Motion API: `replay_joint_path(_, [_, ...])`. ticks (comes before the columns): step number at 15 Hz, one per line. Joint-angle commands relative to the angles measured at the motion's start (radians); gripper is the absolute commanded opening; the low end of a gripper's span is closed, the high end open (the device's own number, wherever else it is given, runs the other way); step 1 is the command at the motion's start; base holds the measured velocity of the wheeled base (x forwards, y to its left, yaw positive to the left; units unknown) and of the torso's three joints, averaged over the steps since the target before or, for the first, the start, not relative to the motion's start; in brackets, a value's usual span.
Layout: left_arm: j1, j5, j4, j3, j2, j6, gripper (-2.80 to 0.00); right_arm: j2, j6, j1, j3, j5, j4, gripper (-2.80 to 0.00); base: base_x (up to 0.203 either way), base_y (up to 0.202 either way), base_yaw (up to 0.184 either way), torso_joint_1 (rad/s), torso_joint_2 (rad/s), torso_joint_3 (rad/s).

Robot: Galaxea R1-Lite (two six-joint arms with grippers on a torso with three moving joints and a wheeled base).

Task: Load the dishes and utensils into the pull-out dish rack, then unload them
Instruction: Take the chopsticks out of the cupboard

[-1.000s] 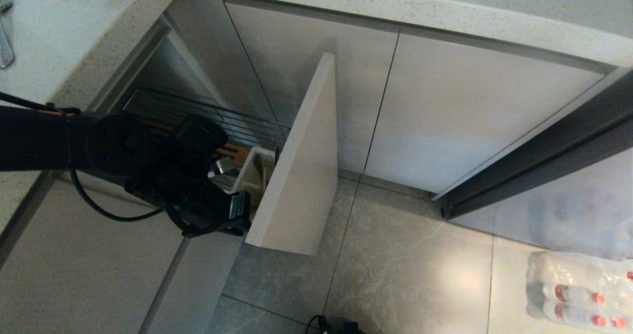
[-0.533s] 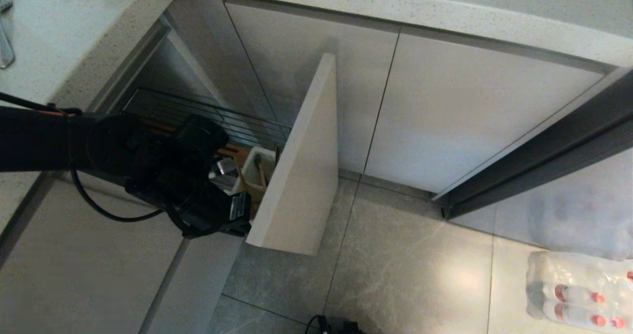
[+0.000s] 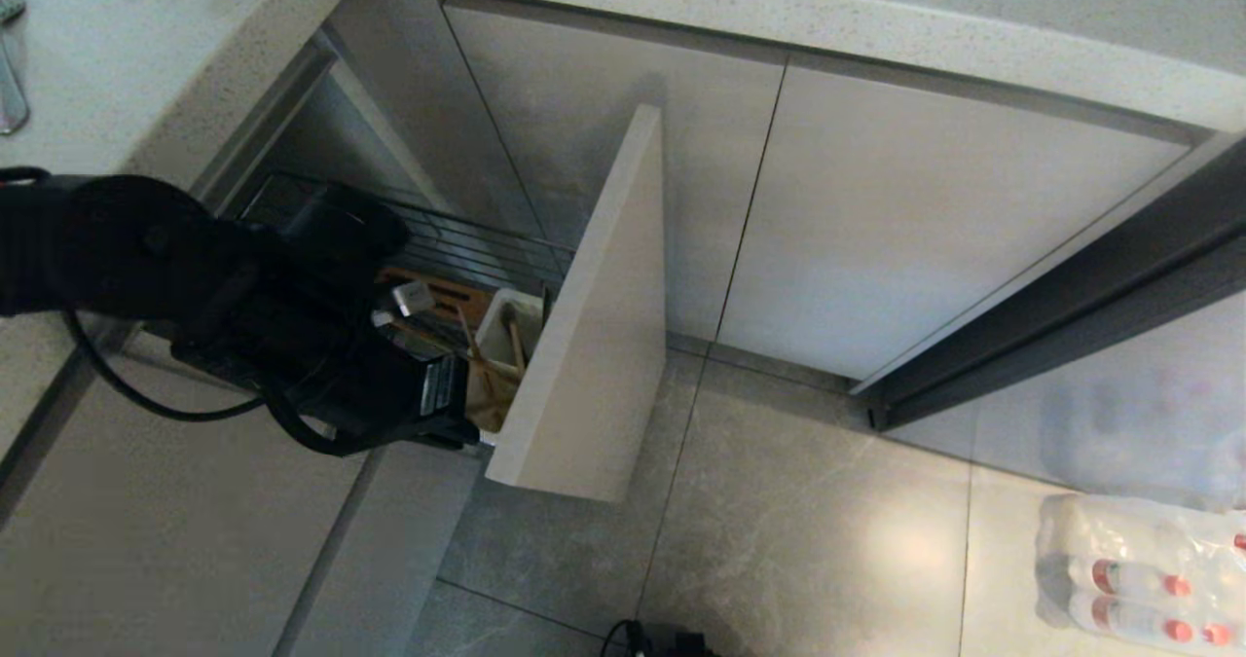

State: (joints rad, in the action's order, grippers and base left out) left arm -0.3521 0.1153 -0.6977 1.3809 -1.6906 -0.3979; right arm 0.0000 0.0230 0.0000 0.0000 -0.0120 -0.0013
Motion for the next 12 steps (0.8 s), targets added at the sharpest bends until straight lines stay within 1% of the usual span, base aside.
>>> replay_joint_path(1, [-0.001,0.0,-0.02,0.019,0.054,-0.003,-2.8,0.002,0.0,0.0,0.0,0.0,0.0,-2.8,0.0,0.0,0.0,0.0,0.0,0.0])
replay_joint_path(9, [-0.001,-0.005,-0.192,0.124,0.153,-0.004,-2.8,0.001,0.0,0.0,0.0,0.0,0.0,-2.8,0.0,0.0,0.0,0.0,0.0,0.0])
replay_joint_path(12, [-0.001,-0.006,-0.206,0.134,0.181,-0.006,-2.8,0.0,0.0,0.0,0.0,0.0,0.0,-2.8,0.0,0.0,0.0,0.0,0.0,0.0])
